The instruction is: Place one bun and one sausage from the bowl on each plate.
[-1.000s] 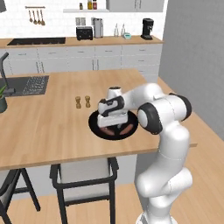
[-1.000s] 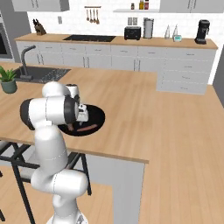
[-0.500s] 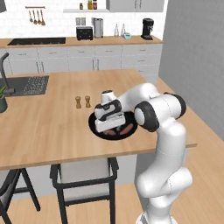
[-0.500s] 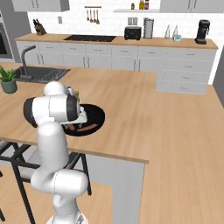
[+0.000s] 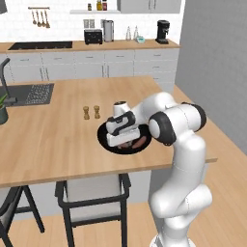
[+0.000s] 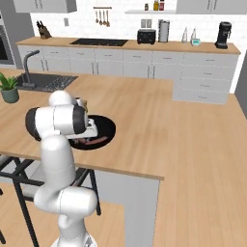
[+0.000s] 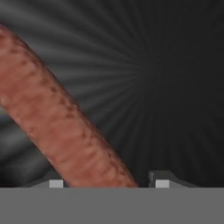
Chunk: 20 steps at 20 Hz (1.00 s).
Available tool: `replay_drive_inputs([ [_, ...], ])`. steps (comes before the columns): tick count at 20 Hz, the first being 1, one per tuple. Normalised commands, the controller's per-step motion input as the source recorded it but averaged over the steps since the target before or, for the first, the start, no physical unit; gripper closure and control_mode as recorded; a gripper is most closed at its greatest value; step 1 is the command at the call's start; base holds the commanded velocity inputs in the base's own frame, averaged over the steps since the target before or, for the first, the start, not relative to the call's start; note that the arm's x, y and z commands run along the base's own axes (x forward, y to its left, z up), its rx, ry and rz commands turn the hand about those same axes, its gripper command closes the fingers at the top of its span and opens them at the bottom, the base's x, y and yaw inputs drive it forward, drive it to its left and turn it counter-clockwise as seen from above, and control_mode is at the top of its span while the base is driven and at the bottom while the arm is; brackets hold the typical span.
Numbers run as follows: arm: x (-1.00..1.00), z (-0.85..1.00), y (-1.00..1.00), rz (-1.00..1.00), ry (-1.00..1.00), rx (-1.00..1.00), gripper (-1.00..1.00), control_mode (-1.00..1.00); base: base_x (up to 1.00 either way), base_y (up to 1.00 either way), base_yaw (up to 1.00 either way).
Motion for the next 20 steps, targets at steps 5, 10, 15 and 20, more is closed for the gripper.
replay_drive_inputs([
  [5, -0.23, 0.26, 0.00, 0.00, -0.09, 0.00, 1.00, -1.00, 0.00, 0.00, 0.00],
  [10, -1.00, 0.97, -0.12, 0.00, -0.38, 0.03, 1.00, -1.00, 0.00, 0.00, 0.00],
  [15, -0.60, 0.60, -0.14, -0.01, -0.27, 0.09, 1.00, 1.00, -0.40, -0.10, -0.02],
  [20, 0.00, 0.00, 0.00, 0.00, 0.00, 0.00, 1.00, 1.00, -1.00, 0.15, -0.04],
])
